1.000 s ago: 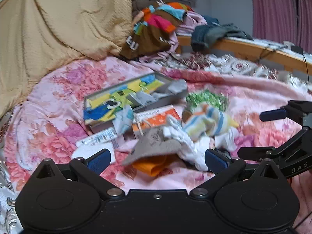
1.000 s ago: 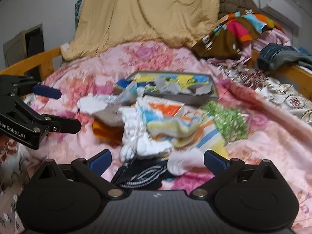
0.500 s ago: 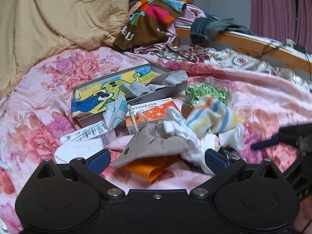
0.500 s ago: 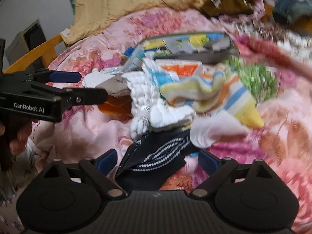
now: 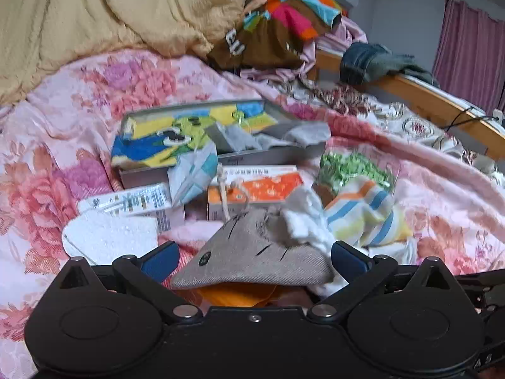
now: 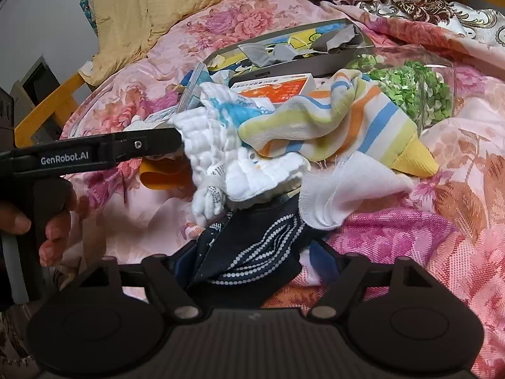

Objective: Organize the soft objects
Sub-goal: 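Grasp the black patterned cloth with the right tool while the left tool grasps the grey knit glove, then carry the black cloth and grey glove in both tools to the tray, then lower both items into the tray and open both tools, then move both tools back toward the pile near the striped towel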

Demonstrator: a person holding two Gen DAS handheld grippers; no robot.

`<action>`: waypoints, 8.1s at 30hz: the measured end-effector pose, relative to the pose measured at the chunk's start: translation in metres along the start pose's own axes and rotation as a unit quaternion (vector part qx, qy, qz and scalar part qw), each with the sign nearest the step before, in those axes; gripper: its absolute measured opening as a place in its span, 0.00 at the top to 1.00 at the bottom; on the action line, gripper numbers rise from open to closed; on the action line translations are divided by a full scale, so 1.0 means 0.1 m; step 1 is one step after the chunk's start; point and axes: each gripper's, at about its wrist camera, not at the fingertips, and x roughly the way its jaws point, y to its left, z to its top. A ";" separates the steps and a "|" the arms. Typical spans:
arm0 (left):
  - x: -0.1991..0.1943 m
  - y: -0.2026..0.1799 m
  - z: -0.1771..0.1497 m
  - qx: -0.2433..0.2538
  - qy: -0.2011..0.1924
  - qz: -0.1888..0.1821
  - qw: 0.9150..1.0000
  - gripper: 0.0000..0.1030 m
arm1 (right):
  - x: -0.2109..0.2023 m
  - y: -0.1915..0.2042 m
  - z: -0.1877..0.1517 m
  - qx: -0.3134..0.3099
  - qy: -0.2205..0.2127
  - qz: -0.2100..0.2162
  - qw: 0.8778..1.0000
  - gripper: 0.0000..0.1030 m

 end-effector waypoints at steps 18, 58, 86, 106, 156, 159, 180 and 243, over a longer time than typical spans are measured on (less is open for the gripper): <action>0.08 0.13 -0.02 -0.033 0.051 -0.047 0.997 0.49 | 0.03 0.08 0.00 -0.007 -0.003 0.032 0.999 0.69; -0.87 -0.15 0.26 -0.127 0.077 -0.013 0.989 0.85 | -0.71 0.11 -0.02 0.002 -0.142 0.176 0.974 0.94; -0.89 0.22 1.17 -0.165 -0.017 -0.025 0.986 0.85 | -0.64 -0.05 1.69 -0.048 -0.272 0.198 0.940 0.94; 1.22 0.57 1.47 -0.217 -0.075 -0.025 0.973 0.85 | 0.76 -0.64 2.43 -0.025 -0.274 0.104 0.956 0.94; 0.68 0.17 1.57 -0.208 -0.061 0.091 0.972 0.40 | 0.21 -0.66 2.35 0.012 -0.222 0.009 0.975 0.14; 0.43 0.06 1.55 -0.198 -0.087 0.097 0.972 0.32 | -0.05 -0.59 2.26 0.000 -0.257 0.004 0.967 0.06; -0.93 -0.56 1.18 -0.102 -0.149 0.113 0.977 0.05 | -0.94 -0.27 1.27 -0.022 -0.323 -0.023 0.946 0.00; -0.09 0.41 -0.41 -0.089 0.057 -0.056 0.993 0.24 | -0.03 0.16 0.20 -0.111 -0.097 -0.014 0.989 0.00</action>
